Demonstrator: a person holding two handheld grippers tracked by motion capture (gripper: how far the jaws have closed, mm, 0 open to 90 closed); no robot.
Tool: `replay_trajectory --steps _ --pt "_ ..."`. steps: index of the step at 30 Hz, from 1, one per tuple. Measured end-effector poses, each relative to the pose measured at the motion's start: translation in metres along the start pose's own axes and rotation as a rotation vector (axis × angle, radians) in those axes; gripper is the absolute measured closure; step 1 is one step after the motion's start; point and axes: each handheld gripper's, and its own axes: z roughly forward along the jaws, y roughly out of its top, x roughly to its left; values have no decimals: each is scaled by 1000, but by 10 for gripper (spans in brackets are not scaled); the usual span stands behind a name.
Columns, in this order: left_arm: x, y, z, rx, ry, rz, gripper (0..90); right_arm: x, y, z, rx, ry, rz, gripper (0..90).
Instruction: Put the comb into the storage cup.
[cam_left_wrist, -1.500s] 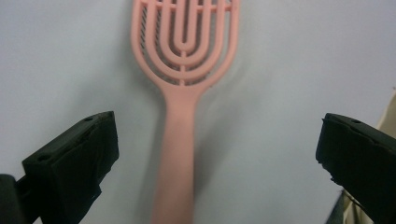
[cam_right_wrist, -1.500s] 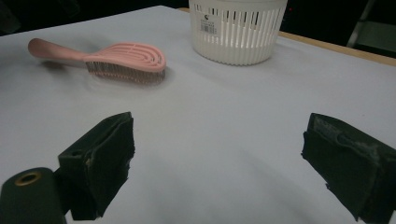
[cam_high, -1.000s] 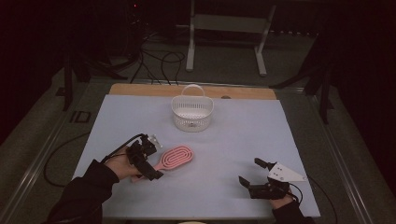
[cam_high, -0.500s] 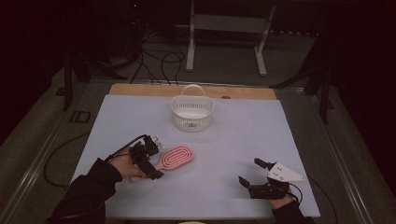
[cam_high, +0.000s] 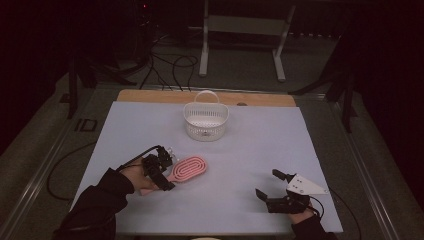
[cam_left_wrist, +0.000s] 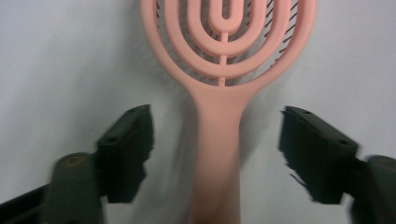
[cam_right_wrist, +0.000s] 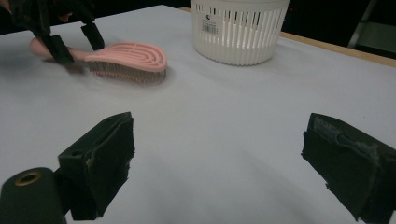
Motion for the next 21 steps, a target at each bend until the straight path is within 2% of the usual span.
replay_trajectory --steps 3,7,21 --pt "-1 2 1 16 3 7 373 0 0 0 1 0 -1 90" --pt "-2 3 2 20 10 13 425 0 0 0 3 2 2 89" --pt "-6 10 9 86 36 29 650 0 0 0 -3 0 -1 89"
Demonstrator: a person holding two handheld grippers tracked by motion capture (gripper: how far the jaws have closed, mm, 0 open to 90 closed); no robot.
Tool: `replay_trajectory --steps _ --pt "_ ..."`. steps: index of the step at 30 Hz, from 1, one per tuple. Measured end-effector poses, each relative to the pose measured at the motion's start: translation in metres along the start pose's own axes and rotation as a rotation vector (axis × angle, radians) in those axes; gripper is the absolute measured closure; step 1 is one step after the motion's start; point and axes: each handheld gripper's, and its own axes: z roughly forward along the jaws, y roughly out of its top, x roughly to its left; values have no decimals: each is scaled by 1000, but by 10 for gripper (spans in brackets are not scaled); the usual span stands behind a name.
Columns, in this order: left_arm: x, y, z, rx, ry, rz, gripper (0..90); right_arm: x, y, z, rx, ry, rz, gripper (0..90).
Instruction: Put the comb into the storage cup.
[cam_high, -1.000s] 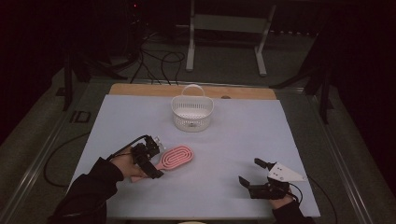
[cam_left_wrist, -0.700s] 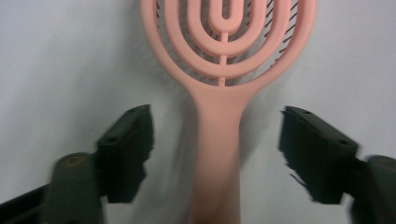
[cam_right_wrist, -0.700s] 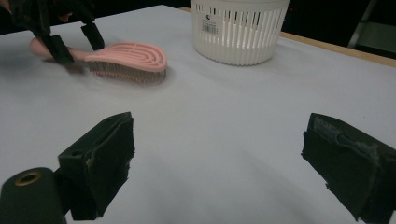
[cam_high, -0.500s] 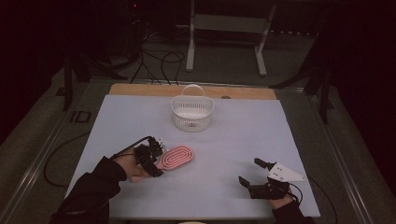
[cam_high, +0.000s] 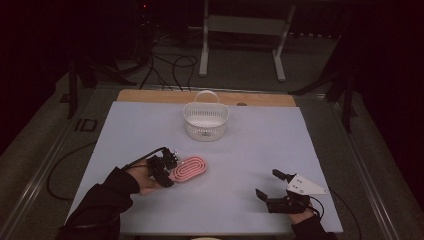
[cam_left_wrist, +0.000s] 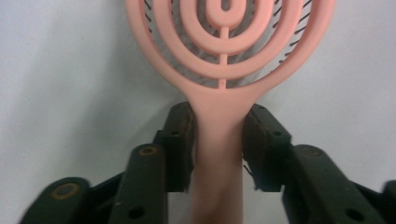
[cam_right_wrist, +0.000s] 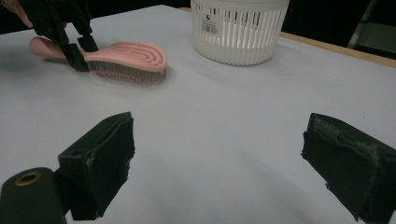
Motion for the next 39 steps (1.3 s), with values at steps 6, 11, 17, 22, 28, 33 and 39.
replay_trajectory --steps 6,11,17,22,28,33,39 --pt "-3 3 2 22 16 -3 688 0 0 0 1 0 -1 90" --pt "-3 6 3 45 21 -13 692 0 0 0 4 1 -1 89" --pt "1 7 4 54 -9 -32 701 1 0 1 6 2 -3 89" --pt "-2 12 4 84 8 -13 707 1 0 1 4 2 -1 90" --pt "-5 12 3 80 29 -2 709 0 0 0 5 1 -2 90" --pt "-6 9 2 63 33 7 709 -1 0 0 1 -2 -1 89" --pt "-8 3 0 29 39 6 710 -1 0 0 1 -3 -1 90"
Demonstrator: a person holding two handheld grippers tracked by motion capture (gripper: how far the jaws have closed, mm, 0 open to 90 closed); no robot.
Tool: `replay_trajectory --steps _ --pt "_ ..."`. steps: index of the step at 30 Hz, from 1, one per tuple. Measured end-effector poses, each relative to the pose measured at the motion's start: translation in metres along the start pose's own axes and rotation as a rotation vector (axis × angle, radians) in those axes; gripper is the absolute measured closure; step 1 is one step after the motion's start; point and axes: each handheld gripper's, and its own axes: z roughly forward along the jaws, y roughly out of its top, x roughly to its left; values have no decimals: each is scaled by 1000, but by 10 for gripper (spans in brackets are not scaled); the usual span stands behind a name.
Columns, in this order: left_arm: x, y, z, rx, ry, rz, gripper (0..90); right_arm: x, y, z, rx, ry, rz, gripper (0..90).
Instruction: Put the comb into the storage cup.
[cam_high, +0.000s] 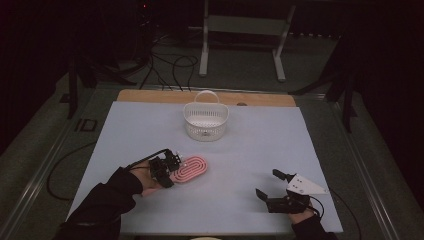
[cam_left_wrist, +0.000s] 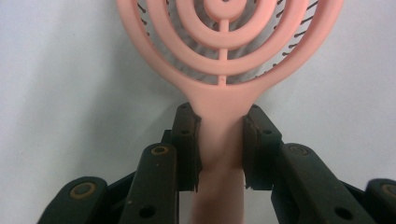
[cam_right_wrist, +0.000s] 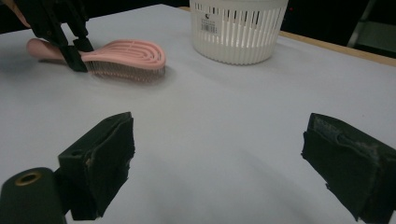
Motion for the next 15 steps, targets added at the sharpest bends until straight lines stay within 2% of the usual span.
replay_trajectory --steps 1,3,7,9,10,12,13,15 --pt "0 -1 -1 -8 -1 -10 710 0 0 0 -1 0 1 89" --pt "0 -2 -2 -19 -1 -5 710 0 0 0 0 0 4 90" --pt "-1 -4 -12 -70 0 4 710 0 0 0 0 1 1 90" --pt "-1 -4 -14 -80 1 -6 710 0 0 0 3 1 2 90" --pt "-2 -5 -17 -112 0 -4 710 0 0 0 5 1 1 90" --pt "-3 -5 -20 -141 -6 5 710 0 0 0 -1 0 1 90" --pt "-3 -5 -22 -162 -15 -10 710 0 0 0 0 1 1 90" --pt "-4 -6 -24 -206 -20 8 709 0 0 0 1 0 -2 90"
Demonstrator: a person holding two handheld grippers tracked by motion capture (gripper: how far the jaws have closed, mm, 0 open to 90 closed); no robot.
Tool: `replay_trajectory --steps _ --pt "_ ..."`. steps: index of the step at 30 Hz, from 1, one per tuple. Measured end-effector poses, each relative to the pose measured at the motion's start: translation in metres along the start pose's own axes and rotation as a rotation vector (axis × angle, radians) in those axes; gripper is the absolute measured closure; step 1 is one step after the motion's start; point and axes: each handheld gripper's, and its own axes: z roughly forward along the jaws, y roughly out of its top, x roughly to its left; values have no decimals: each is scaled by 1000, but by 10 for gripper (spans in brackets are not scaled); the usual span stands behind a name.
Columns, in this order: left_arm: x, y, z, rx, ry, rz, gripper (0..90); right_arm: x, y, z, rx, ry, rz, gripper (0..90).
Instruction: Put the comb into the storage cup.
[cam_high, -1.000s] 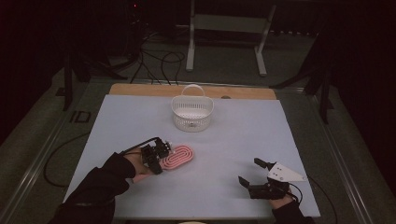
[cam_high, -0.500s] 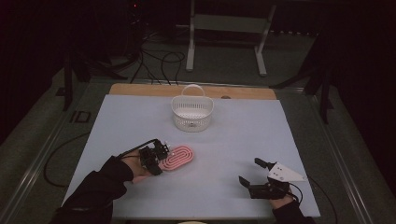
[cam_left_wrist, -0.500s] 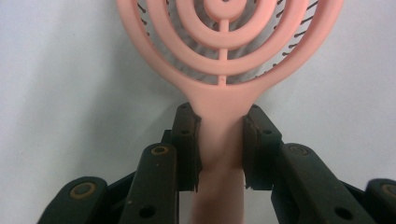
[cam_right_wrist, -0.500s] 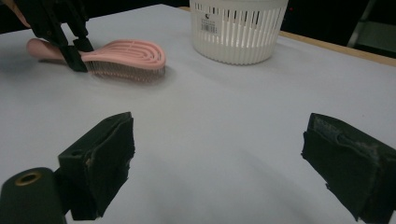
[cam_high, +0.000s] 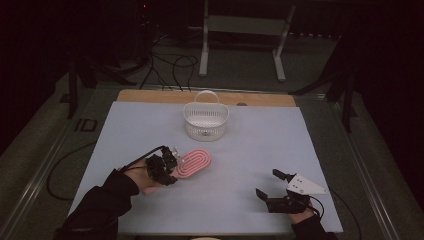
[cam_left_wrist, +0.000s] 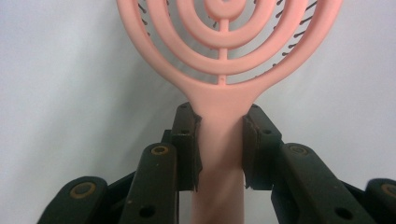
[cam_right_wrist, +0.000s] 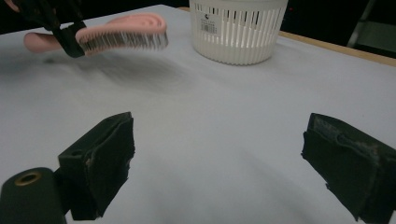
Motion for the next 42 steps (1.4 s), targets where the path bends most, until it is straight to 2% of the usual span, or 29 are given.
replay_trajectory --steps 1,4,5,10,12,13,15,16,18,20,22,23,27,29,30,31,37,38,39,42 --pt "0 0 -1 -15 -15 -11 710 0 0 0 -2 0 3 90" --pt "-2 -1 -3 -68 -25 5 709 0 0 0 -1 1 6 89" --pt "-3 -1 -4 -86 -13 3 709 0 0 0 3 1 4 90" --pt "-4 -2 -6 -180 -15 -2 709 0 0 0 2 2 3 90" --pt "-5 -2 -7 -191 -21 -10 709 1 0 0 3 0 4 90" --pt "-6 -2 -7 -220 -15 -6 709 0 0 0 -1 1 0 90" --pt "-8 -3 -7 -244 -12 -4 709 0 0 0 1 1 4 90" --pt "-8 -3 -6 -256 -13 -15 709 0 0 1 2 3 5 90" --pt "-9 -2 -6 -260 -24 -13 709 0 0 0 2 2 3 90" --pt "-12 -3 -4 -301 -16 6 709 0 0 0 -1 1 5 89" --pt "-14 -3 -3 -321 -17 0 709 0 0 1 1 4 5 90" --pt "-15 -3 -4 -342 -3 5 709 1 0 0 1 1 5 90" --pt "-17 -3 -4 -402 -8 -12 709 0 0 1 1 5 6 90" --pt "-18 -4 -4 -440 -12 -6 709 1 0 1 -1 3 4 90" --pt "-18 -4 -4 -440 -12 -6 709 1 0 1 -1 3 4 90" --pt "-17 -4 -3 -460 -25 -15 709 1 1 1 -3 3 5 90" --pt "-19 -5 3 -530 -22 -29 709 0 0 1 -1 5 7 89" --pt "-20 -6 3 -547 -12 -33 709 0 0 1 0 6 12 89" --pt "-19 -6 4 -560 -26 -40 709 0 0 1 1 6 10 89" --pt "-20 -6 5 -608 -17 -39 709 0 0 1 -3 6 9 90"
